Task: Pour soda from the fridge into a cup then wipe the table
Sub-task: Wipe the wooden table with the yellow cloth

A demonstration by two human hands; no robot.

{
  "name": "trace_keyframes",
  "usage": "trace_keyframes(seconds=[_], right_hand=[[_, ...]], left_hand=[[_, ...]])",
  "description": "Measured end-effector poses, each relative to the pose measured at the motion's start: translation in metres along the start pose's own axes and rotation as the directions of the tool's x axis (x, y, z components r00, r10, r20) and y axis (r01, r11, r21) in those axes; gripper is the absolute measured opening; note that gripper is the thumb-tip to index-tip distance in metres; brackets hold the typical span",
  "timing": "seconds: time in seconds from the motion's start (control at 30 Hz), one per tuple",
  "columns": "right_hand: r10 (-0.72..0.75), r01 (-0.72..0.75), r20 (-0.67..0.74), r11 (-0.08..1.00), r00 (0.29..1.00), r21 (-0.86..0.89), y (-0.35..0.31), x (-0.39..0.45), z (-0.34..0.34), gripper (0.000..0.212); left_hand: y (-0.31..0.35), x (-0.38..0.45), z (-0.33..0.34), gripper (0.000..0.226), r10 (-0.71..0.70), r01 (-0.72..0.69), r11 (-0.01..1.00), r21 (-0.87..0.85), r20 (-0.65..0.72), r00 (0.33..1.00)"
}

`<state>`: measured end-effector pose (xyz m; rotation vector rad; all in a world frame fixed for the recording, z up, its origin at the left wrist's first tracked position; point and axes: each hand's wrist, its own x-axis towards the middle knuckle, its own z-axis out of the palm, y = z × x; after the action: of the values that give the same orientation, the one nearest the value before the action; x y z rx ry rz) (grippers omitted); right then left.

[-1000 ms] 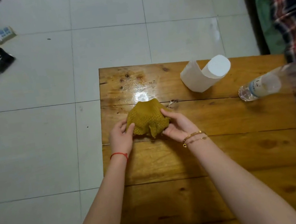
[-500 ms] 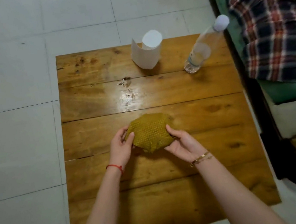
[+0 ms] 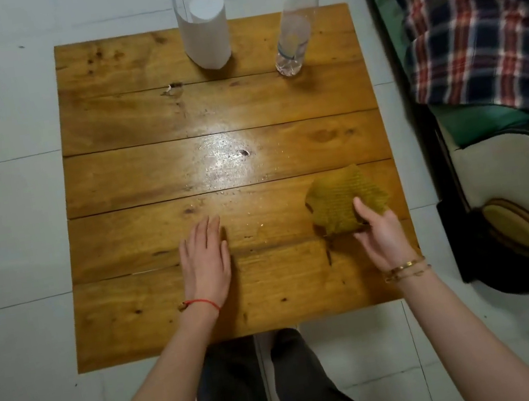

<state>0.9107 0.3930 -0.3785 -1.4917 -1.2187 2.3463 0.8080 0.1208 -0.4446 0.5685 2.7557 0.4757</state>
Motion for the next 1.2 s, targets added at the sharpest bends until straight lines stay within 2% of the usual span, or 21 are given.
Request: trace_keyframes(seconds=[0.1,0.2,0.3,0.37,0.4,0.43,0.53,0.63,0.73,0.87,1.0,1.07,1.2], right_hand=[[-0.152,0.142,-0.086,0.983,0.985,-0.117,0.000,-0.007,-0.020,0.016],[-0.315,0.240,-0.147,0.893,0.938,-0.381,0.007,-0.011,-0.033,0.020],[-0.435,0.296,-0.098,0.744,0.895,-0.599,0.017,-0.020,-0.036,0.023],[-0.442,0.301,-0.036,0.666,0.896,-0.683,0.027,-0.025,-0.035,0.010],[-0.437,0.301,-0.001,0.623,0.900,-0.722,0.033,-0.026,-0.033,0.017],[-0.416,0.303,0.038,0.593,0.908,-0.746,0.041,-0.026,-0.030,0.021],[-0.382,0.353,0.163,0.506,0.910,-0.787,0.068,-0.029,-0.018,0.010],[-0.310,0.397,0.289,0.388,0.906,-0.832,0.099,-0.029,-0.008,0.047],[-0.260,0.369,0.304,0.258,0.916,-0.893,0.127,-0.027,-0.004,0.070],[-0.303,0.459,0.424,0.052,0.854,-0.887,0.147,-0.028,-0.007,0.064],[-0.283,0.541,0.555,-0.135,0.782,-0.830,0.156,-0.021,-0.012,0.073],[-0.312,0.510,0.541,-0.181,0.781,-0.841,0.156,-0.013,-0.010,0.066],[-0.353,0.369,0.434,-0.238,0.829,-0.898,0.159,0.007,-0.004,0.059]], left_hand=[[0.002,-0.020,0.003,0.051,0.010,-0.010,1.000,0.025,0.016,1.000],[0.004,-0.032,0.005,0.052,0.012,-0.013,1.000,0.023,0.019,1.000],[0.006,-0.039,0.008,0.054,0.002,-0.002,1.000,0.019,0.035,0.999],[0.005,-0.044,0.010,0.055,0.007,-0.008,1.000,0.022,0.046,0.999],[0.005,-0.046,0.012,0.057,0.014,-0.016,0.999,0.029,0.050,0.999],[0.003,-0.048,0.014,0.058,0.021,-0.023,0.999,0.034,0.052,0.998],[0.000,-0.051,0.019,0.060,0.033,-0.035,0.998,0.045,0.049,0.998],[-0.004,-0.050,0.025,0.060,0.026,-0.028,0.998,0.056,0.039,0.999],[-0.007,-0.049,0.032,0.060,0.020,-0.023,0.997,0.068,0.046,0.999],[-0.013,-0.040,0.041,0.060,0.023,-0.027,0.997,0.072,0.050,0.998],[-0.014,-0.030,0.045,0.061,0.028,-0.031,0.995,0.094,0.030,0.999],[-0.016,-0.025,0.046,0.061,0.033,-0.035,0.994,0.104,0.020,0.999],[-0.023,-0.019,0.048,0.062,0.021,-0.023,0.993,0.114,0.013,1.000]])
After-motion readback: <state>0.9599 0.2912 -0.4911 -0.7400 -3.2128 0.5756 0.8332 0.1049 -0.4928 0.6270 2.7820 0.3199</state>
